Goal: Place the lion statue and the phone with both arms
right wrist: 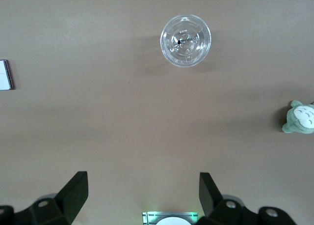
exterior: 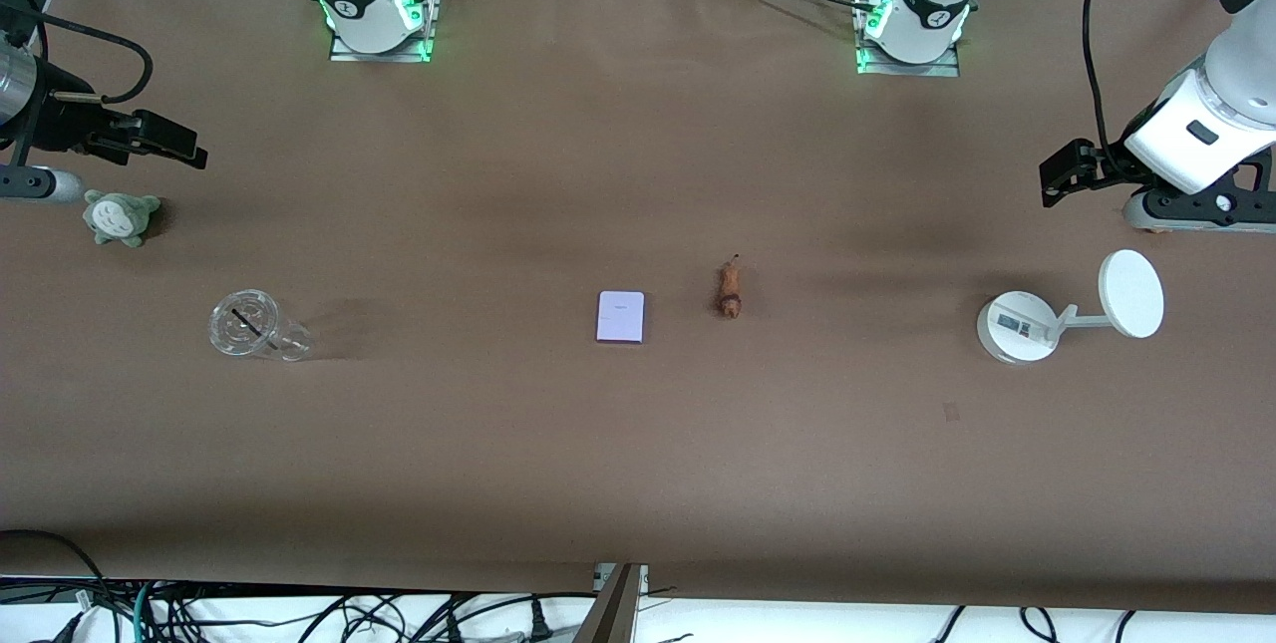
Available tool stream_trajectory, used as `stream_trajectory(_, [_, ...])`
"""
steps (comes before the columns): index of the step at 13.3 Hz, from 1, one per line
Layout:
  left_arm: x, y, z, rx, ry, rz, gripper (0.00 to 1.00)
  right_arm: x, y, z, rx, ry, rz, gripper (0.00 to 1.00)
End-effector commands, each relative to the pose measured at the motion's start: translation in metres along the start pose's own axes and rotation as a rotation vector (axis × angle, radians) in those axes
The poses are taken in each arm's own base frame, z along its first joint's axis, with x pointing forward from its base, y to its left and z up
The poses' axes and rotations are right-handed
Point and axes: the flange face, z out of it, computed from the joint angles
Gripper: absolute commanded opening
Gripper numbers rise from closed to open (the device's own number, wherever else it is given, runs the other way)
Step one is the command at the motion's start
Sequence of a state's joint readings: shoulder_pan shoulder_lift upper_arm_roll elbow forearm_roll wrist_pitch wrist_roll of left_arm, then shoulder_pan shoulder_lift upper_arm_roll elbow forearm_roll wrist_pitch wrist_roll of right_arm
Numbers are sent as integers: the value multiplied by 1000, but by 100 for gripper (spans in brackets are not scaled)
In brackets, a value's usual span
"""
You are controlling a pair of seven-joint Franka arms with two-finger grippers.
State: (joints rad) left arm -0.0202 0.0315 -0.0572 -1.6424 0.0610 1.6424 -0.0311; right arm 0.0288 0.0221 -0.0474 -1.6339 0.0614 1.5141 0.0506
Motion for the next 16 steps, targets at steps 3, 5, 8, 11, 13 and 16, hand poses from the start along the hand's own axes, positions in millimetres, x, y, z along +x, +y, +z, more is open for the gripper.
stream_trajectory(3, [-5, 2, -6, -14, -3, 3, 100, 4, -1, -8, -3, -8, -15, 100])
stream_trajectory(5, [-5, 2, -6, -14, -3, 3, 100, 7, -2, -5, -3, -15, -18, 100])
stream_trajectory(8, [-5, 2, -6, -14, -3, 3, 100, 12, 1, 1, -5, -25, -13, 100])
stream_trajectory(11, [-5, 2, -6, -14, -3, 3, 100, 11, -12, 2, -99, -17, -44, 100])
stream_trajectory(13, [-5, 2, -6, -14, -3, 3, 100, 10, -16, 2, -116, -20, -44, 100])
stream_trajectory(16, [-5, 2, -6, -14, -3, 3, 100, 10, -15, 3, -109, -22, -40, 100])
